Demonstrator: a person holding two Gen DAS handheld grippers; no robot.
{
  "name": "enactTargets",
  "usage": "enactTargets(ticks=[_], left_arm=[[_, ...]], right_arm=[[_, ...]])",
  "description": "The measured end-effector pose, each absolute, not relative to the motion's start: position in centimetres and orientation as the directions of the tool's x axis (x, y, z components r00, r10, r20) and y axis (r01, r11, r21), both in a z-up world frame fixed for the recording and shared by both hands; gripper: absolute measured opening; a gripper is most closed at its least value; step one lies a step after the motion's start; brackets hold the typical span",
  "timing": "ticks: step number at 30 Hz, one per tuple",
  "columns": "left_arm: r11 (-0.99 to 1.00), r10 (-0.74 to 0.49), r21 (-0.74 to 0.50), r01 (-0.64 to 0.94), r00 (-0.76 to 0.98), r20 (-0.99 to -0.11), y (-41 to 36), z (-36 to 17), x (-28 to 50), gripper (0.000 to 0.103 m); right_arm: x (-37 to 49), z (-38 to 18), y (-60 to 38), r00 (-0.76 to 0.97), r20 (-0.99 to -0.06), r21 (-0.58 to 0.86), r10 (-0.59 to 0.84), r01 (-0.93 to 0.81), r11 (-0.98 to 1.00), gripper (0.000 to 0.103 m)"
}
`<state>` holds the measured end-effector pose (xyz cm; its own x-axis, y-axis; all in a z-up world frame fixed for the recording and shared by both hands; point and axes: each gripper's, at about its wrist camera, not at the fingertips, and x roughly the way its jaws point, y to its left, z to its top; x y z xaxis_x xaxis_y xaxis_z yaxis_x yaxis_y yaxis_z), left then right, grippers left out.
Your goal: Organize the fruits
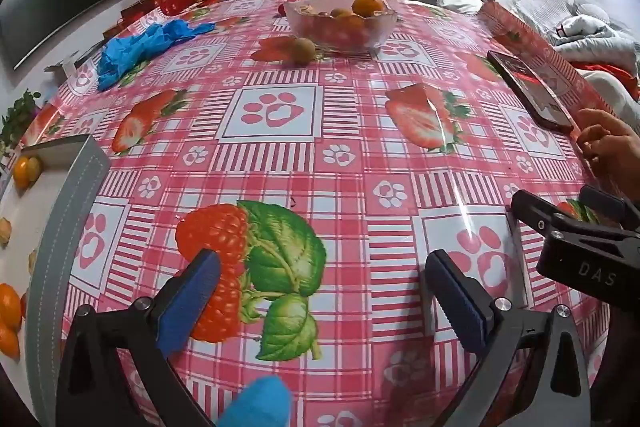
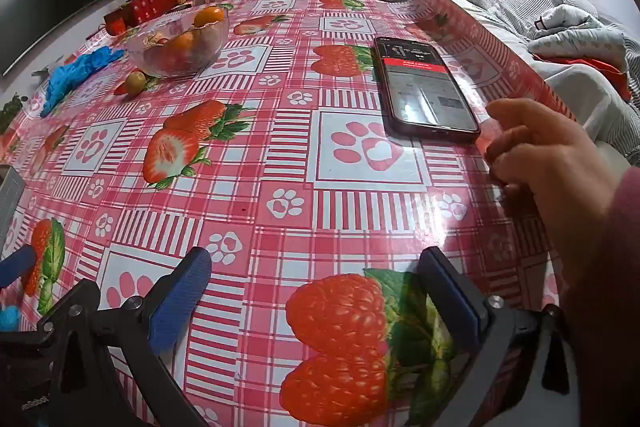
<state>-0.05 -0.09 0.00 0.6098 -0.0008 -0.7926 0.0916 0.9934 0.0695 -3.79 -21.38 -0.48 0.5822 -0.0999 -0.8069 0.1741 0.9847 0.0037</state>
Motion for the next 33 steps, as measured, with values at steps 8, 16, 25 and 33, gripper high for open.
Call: enactTargets(ticks=[8,16,25,33], left_arm=[[0.995,-0.066,-0.014,0.094,0.576,-0.815,0.1,-0.1,0.1,0.103],[0.996,-0.065,-0.013,0.093,0.575,-0.815,0.0,-0.1,0.1,0.103],[0.997,-0.05,-0.006,0.079,0.576,-0.816,-1.5,0.1,-0.4,0.103],[0.997,-0.047,-0.003,0.078,0.576,-0.816,-1.9,0.0,-0.3,0.103]], right_arm=[[-3.8,-0.5,-21.4,0.582,-0.807,0.003,-0.1,0.174,0.985,0.103],[-3.8,-0.5,-21.3,0.582,-0.807,0.003,-0.1,0.174,0.985,0.103],[-3.7,-0.5,-21.4,0.582,-0.807,0.008,-0.099,0.178,0.984,0.103],[-3.8,-0.5,-21.2,0.582,-0.807,0.008,-0.1,0.18,0.984,0.103]])
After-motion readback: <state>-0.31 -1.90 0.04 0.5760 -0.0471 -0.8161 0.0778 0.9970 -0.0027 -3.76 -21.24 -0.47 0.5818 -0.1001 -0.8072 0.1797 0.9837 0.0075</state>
